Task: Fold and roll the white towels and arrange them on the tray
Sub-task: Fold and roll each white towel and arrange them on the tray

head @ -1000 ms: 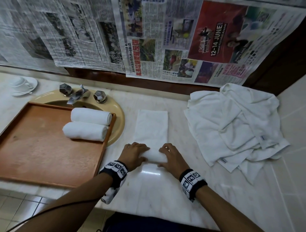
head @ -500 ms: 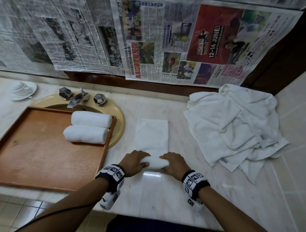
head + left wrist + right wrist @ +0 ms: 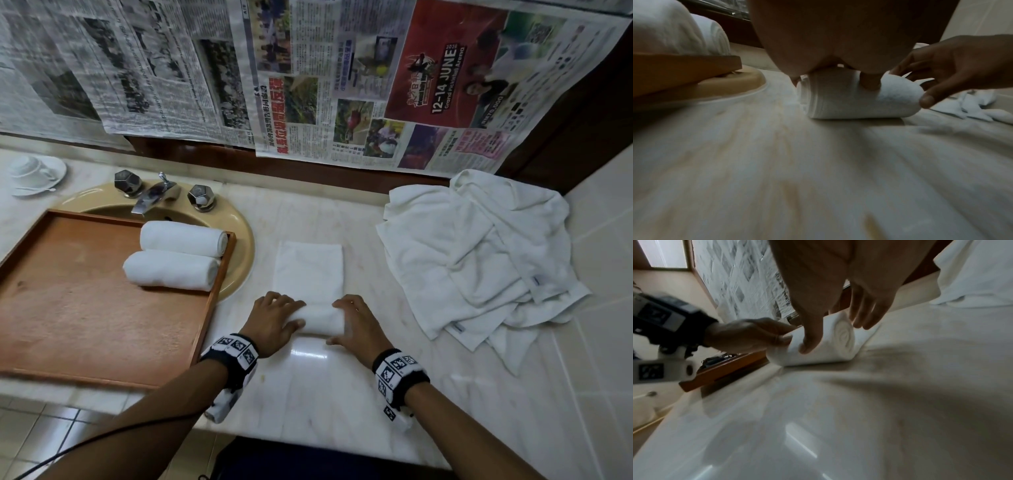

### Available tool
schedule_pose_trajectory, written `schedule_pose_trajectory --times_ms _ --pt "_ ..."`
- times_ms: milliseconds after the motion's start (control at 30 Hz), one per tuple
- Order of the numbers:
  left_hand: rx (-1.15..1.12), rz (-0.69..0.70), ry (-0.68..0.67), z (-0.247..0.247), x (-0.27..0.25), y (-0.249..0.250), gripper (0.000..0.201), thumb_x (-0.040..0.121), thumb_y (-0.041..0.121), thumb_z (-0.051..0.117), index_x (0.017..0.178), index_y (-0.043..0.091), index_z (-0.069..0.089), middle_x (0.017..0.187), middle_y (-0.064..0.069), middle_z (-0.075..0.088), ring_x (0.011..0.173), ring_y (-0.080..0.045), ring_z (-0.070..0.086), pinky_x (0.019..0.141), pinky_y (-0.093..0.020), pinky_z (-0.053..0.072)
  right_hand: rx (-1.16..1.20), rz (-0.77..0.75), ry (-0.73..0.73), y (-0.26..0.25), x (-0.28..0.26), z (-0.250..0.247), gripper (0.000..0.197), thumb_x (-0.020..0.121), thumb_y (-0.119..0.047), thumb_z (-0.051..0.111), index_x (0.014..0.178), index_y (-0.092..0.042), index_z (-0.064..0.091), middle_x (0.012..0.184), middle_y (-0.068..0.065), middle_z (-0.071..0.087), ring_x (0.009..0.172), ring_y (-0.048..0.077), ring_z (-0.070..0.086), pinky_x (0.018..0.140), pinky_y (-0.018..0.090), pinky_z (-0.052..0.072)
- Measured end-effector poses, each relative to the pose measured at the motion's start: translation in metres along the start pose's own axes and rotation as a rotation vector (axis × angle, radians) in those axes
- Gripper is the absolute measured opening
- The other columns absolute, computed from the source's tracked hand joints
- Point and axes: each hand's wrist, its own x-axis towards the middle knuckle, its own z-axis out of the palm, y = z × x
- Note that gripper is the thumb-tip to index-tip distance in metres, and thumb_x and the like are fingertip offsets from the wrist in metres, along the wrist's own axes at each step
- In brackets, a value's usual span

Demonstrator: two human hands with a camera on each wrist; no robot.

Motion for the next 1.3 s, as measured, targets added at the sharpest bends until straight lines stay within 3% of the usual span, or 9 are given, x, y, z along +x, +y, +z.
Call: schedule_pose_trajectory --times_ms 100,200,367,633,767,900,1067,1200,1300 --pt "0.003 -0.059 -0.035 -0.001 0.010 0.002 0.063 0.087 0.064 0.025 0.134 0.034 0.053 0.127 0.005 0.054 0.121 -0.025 0.041 0.097 -0.042 0.033 -0.074 -0.048 0.045 0.001 -0.004 0.008 0.073 0.066 -0.016 0.087 0.129 -0.017 0.051 0.132 -0.005 0.040 0.116 0.011 0.045 0.102 0.026 0.042" --pt "0.032 -0.041 -0.005 -0.002 0.008 0.003 0.059 0.090 0.064 0.028 0.134 0.033 0.051 0.130 0.003 0.049 0.120 -0.024 0.043 0.098 -0.042 0.034 -0.135 -0.106 0.082 0.004 0.000 0.009 0.063 0.068 -0.011 0.083 0.125 -0.013 0.057 0.127 0.000 0.049 0.110 0.018 0.052 0.094 0.038 0.048" --pt "-0.054 0.067 0.120 -0.006 -0.017 -0.012 0.045 0.091 0.054 0.054 0.130 0.030 0.051 0.130 0.007 0.049 0.118 -0.016 0.046 0.095 -0.033 0.036 -0.224 -0.110 0.084 0.011 0.002 0.002 0.059 0.073 -0.026 0.082 0.127 -0.017 0.061 0.125 -0.003 0.058 0.112 0.019 0.055 0.093 0.034 0.043" --pt "-0.174 0.031 0.084 0.004 -0.027 -0.024 0.062 0.076 0.049 0.075 0.132 0.030 0.056 0.124 0.008 0.050 0.111 -0.016 0.052 0.095 -0.033 0.043 -0.128 0.003 -0.048 0.019 0.002 -0.002 0.055 0.083 -0.041 0.072 0.134 -0.028 0.056 0.131 -0.008 0.059 0.114 0.016 0.052 0.099 0.034 0.039" --pt "-0.089 -0.074 -0.052 -0.006 -0.015 -0.021 0.069 0.075 0.065 0.060 0.136 0.034 0.052 0.120 0.006 0.046 0.114 -0.017 0.042 0.098 -0.039 0.036 0.124 0.114 -0.089 0.021 0.006 -0.009 0.043 0.085 -0.037 0.073 0.125 -0.029 0.062 0.113 -0.005 0.070 0.103 0.013 0.063 0.094 0.036 0.049" --pt "-0.245 -0.181 -0.194 -0.018 0.004 -0.022 0.071 0.078 0.061 0.059 0.139 0.028 0.048 0.127 0.001 0.053 0.121 -0.020 0.047 0.105 -0.039 0.038 0.188 0.239 -0.067 0.018 0.018 -0.013 0.034 0.088 -0.040 0.068 0.118 -0.029 0.059 0.108 -0.001 0.071 0.100 0.017 0.066 0.092 0.036 0.051" --pt "-0.405 -0.266 -0.048 -0.027 0.001 -0.016 0.066 0.078 0.043 0.077 0.126 0.037 0.032 0.113 0.001 0.057 0.096 -0.019 0.058 0.084 -0.033 0.044 0.179 0.281 -0.006 0.014 0.028 -0.011 0.035 0.086 -0.043 0.068 0.118 -0.037 0.053 0.105 -0.009 0.064 0.093 0.016 0.063 0.090 0.038 0.050" --pt "-0.317 -0.141 0.111 -0.014 -0.014 -0.013 0.038 0.086 0.048 0.068 0.117 0.035 0.052 0.120 0.012 0.050 0.086 -0.007 0.054 0.080 -0.027 0.043 0.208 0.161 0.133 0.008 0.018 -0.005 0.025 0.087 -0.028 0.071 0.105 -0.040 0.059 0.109 -0.015 0.060 0.087 0.008 0.061 0.086 0.039 0.052" --pt "-0.313 -0.100 0.157 0.000 -0.029 -0.015 0.045 0.086 0.049 0.069 0.126 0.031 0.058 0.133 0.012 0.047 0.107 -0.003 0.053 0.093 -0.022 0.042 0.183 0.069 0.159 0.009 0.002 0.001 0.026 0.090 -0.029 0.068 0.116 -0.032 0.065 0.123 -0.019 0.059 0.108 0.005 0.058 0.098 0.036 0.048"
